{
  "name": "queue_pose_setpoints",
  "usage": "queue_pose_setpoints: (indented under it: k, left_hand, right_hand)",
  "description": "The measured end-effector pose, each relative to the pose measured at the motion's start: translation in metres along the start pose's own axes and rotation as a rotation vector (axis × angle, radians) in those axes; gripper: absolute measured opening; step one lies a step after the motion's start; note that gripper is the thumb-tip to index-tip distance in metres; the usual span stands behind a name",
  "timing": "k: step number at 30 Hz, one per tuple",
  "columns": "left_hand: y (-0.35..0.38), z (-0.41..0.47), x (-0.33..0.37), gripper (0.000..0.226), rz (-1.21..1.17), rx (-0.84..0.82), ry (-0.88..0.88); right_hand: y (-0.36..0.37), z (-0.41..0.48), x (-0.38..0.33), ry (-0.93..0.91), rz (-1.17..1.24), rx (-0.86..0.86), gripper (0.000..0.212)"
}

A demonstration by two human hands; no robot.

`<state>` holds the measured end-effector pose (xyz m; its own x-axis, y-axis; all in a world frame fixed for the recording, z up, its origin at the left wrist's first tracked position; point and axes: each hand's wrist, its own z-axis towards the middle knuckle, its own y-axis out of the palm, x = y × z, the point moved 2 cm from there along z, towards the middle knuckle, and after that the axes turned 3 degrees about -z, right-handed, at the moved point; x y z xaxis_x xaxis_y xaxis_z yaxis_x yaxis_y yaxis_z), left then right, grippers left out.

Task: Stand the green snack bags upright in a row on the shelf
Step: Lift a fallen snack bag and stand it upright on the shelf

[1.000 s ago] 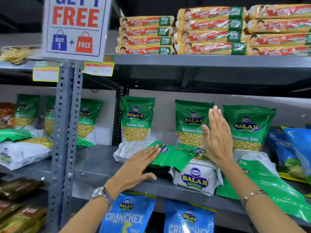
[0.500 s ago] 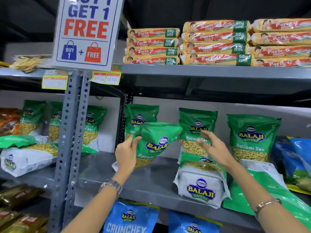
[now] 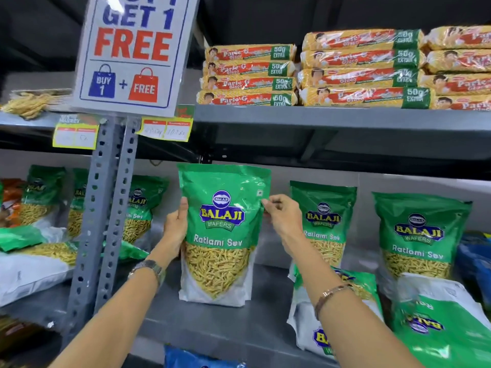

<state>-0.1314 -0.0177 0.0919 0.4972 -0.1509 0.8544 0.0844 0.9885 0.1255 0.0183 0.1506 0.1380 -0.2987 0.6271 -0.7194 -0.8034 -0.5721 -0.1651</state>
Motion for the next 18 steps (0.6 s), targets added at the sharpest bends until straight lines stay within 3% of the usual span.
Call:
queue_pose_setpoints:
  k: [4, 7, 9, 11, 14, 15, 18]
  left_hand:
    - [0.010, 0.014, -0.011, 0.048, -0.053, 0.043, 0.007]
    - [0.015, 0.016, -0.017, 0.049, -0.075, 0.072, 0.061]
    - [0.013, 0.014, -0.022, 0.057, -0.139, 0.042, 0.003]
    - [0.010, 0.011, -0.030, 0.080, -0.160, -0.008, -0.104]
    - [0.006, -0.008, -0.043, 0.096, -0.075, -0.113, -0.140]
    - [0.003, -0.017, -0.048, 0.099, -0.026, -0.157, -0.133]
    - [-0.003, -0.035, -0.062, 0.108, 0.035, -0.367, -0.146]
  right_hand:
    - [0.002, 0.004, -0.001, -0.085, -0.188, 0.033, 0.010]
    - [0.006, -0.001, 0.000, -0.156, -0.216, 0.109, 0.013]
    - [0.005, -0.003, 0.002, -0.190, -0.193, 0.105, 0.015]
    - [0.004, -0.005, 0.007, -0.142, -0.099, -0.016, 0.032]
    - [0.013, -0.017, 0.019, 0.094, 0.013, -0.344, 0.090]
    - [0.018, -0.022, 0.023, 0.152, 0.018, -0.412, 0.099]
    - [0.031, -0.034, 0.031, 0.195, 0.033, -0.501, 0.088]
